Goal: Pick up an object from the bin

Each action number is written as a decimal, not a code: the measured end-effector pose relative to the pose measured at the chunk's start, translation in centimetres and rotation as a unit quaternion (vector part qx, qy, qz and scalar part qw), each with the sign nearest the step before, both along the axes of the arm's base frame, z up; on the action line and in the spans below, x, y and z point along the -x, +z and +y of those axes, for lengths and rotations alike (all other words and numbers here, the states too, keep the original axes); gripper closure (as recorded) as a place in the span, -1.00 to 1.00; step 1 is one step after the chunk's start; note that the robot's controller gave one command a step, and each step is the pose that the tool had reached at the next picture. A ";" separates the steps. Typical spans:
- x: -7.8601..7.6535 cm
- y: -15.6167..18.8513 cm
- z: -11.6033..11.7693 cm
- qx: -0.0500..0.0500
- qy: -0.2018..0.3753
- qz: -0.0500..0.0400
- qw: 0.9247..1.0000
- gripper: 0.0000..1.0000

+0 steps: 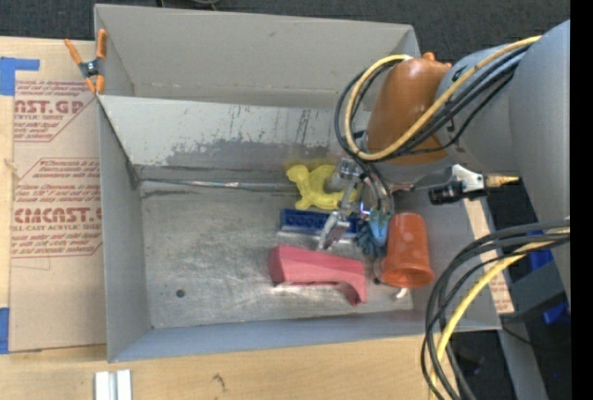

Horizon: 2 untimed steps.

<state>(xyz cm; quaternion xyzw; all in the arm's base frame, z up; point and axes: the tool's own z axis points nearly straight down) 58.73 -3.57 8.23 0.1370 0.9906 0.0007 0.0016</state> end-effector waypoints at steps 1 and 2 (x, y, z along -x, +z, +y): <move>-0.6 -0.5 0.1 -0.001 0.027 0.004 1.000 1.00; -0.6 -0.5 0.1 -0.001 0.027 0.004 1.000 1.00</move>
Offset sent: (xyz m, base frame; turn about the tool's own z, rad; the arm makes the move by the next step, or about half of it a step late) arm 0.0000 0.0000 0.0000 0.0000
